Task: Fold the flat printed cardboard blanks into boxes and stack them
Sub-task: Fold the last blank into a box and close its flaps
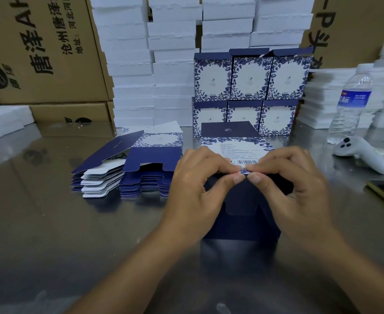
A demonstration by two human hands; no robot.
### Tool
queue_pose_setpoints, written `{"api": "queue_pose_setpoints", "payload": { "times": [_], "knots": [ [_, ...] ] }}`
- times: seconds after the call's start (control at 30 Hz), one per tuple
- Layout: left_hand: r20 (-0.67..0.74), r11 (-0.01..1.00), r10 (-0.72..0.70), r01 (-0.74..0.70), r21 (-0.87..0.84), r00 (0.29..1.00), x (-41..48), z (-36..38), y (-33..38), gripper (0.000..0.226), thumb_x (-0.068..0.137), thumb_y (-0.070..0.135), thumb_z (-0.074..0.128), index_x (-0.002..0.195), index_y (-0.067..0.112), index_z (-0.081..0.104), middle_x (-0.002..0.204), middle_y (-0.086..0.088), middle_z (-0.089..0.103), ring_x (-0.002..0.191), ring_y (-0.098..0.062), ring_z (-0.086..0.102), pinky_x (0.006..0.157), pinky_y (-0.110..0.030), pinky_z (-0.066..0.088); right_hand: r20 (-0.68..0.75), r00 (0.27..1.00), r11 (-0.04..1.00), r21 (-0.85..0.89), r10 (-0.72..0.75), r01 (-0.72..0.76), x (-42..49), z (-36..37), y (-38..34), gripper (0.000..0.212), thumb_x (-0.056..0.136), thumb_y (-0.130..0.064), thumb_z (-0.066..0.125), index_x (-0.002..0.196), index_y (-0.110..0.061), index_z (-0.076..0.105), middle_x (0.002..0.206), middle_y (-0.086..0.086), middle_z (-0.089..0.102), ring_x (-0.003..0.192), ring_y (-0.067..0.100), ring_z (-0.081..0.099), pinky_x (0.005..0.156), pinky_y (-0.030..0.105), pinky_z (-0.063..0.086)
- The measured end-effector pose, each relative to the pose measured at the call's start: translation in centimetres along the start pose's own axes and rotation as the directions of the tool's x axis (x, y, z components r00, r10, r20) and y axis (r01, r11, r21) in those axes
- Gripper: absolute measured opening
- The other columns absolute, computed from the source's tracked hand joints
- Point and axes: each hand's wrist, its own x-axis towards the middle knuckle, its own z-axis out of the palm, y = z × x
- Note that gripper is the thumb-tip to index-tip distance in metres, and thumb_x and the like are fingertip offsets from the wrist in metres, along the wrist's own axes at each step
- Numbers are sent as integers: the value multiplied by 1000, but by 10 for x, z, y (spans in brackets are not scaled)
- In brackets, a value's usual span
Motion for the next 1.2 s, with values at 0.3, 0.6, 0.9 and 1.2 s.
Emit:
{"api": "queue_pose_setpoints", "payload": {
  "times": [0.3,0.6,0.9,1.2],
  "knots": [
    [44,999,-29,28,17,999,3,-5,2,8,80,21,70,83,14,71,83,9,65,86,-12,57,79,-34,46,20,998,998,-41,-51,52,2,-5,5,13,84,-30,60,92,-22,68,87,-3,59,86,22,56,78,25,44],
    [105,976,-173,185,-118,979,7,-15,2,16,82,10,67,82,25,64,95,2,70,95,2,63,87,-12,44,37,999,999,-29,-22,23,3,-10,11,16,87,-28,57,96,-20,67,96,-4,65,94,15,59,88,20,43],
    [91,980,-157,167,-112,983,7,-13,1,16,81,18,63,77,33,60,93,9,68,96,6,62,85,-8,42,41,997,997,46,60,-62,4,-10,9,13,83,-26,61,92,-20,68,94,-5,66,94,12,59,87,17,43],
    [102,963,-199,214,-163,975,6,-17,-5,15,83,12,68,81,26,65,98,9,70,103,0,62,92,-13,42,19,994,992,58,107,-108,4,-11,13,18,85,-30,55,93,-18,67,97,-4,66,99,17,61,93,21,43]
  ]
}}
